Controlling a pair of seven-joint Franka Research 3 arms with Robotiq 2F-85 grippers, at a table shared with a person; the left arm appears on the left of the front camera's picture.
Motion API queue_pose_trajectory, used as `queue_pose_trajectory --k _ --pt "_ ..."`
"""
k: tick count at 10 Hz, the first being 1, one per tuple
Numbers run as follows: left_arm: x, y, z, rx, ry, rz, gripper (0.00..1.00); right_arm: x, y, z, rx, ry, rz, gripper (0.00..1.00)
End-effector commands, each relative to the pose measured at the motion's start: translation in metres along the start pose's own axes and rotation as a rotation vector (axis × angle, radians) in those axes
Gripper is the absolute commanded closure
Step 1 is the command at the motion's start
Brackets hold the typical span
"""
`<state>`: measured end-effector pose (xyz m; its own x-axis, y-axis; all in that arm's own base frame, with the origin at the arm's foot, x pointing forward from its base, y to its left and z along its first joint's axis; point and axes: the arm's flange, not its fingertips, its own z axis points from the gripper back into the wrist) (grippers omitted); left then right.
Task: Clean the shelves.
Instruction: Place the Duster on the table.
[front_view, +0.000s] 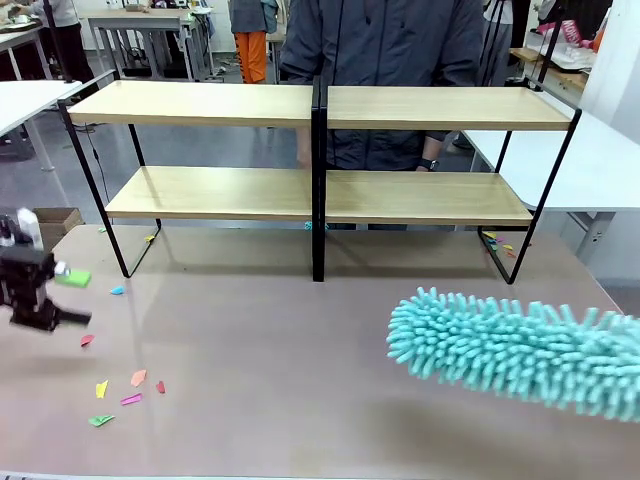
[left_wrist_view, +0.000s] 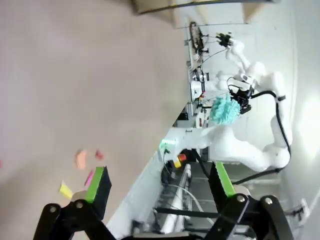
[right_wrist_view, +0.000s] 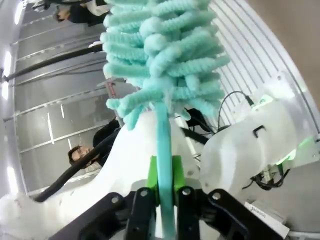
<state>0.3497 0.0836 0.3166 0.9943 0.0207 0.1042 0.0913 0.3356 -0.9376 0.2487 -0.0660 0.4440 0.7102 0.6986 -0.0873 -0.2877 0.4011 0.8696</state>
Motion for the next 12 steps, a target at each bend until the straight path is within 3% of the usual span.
queue_pose_trajectory --k 1,2,5,8,9,10,11,12 --pt "-0.023 0.008 -0.032 -0.027 0.086 0.034 0.00 0.040 -0.016 -0.016 -0.038 -0.102 -0.070 0.88" --pt "0.000 0.000 0.000 0.000 0.000 0.000 0.00 0.061 -0.029 -0.020 -0.049 -0.144 -0.114 0.88" --pt "0.000 0.000 0.000 0.000 0.000 0.000 0.00 0.106 -0.054 -0.026 -0.109 -0.148 -0.207 0.88" --pt "0.000 0.000 0.000 0.000 0.000 0.000 0.00 0.120 -0.059 -0.020 -0.142 -0.082 -0.257 0.88" --pt "0.000 0.000 0.000 0.000 0.000 0.000 0.00 0.119 -0.059 -0.012 -0.168 -0.102 -0.268 0.48" --pt "0.000 0.000 0.000 0.000 0.000 0.000 0.00 0.115 -0.060 0.000 -0.200 -0.157 -0.265 0.32" --pt "0.000 0.000 0.000 0.000 0.000 0.000 0.00 0.111 -0.064 0.014 -0.261 -0.247 -0.268 0.00" --pt "0.000 0.000 0.000 0.000 0.000 0.000 0.00 0.107 -0.071 0.028 -0.283 -0.331 -0.231 0.00"
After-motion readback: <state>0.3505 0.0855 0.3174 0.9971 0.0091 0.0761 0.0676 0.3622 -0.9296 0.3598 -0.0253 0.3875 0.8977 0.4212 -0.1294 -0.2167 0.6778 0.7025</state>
